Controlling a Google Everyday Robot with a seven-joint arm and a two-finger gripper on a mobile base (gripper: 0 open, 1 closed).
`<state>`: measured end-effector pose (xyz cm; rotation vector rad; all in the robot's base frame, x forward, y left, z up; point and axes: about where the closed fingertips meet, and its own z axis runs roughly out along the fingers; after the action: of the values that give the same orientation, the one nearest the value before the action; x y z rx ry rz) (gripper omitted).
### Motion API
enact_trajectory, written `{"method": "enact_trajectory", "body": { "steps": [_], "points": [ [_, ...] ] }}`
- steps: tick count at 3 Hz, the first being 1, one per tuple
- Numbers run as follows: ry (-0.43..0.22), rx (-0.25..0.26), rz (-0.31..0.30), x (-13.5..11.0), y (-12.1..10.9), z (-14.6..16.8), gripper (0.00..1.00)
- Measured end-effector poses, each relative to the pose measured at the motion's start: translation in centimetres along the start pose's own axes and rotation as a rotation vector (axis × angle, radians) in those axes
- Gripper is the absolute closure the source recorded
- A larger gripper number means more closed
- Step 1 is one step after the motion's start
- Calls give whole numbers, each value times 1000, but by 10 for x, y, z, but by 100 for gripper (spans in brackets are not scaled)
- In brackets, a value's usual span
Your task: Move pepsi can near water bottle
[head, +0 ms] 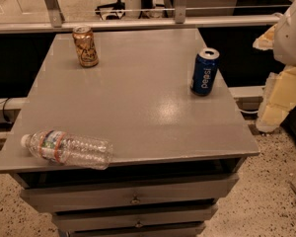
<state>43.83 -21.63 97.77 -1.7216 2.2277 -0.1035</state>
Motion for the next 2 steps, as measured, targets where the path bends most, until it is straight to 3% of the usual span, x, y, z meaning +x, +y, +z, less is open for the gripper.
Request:
{"method": "enact_trajectory", "body": {
  "steps": [2],
  "points": [
    [-27,11,34,3,-12,15,0]
  ]
}}
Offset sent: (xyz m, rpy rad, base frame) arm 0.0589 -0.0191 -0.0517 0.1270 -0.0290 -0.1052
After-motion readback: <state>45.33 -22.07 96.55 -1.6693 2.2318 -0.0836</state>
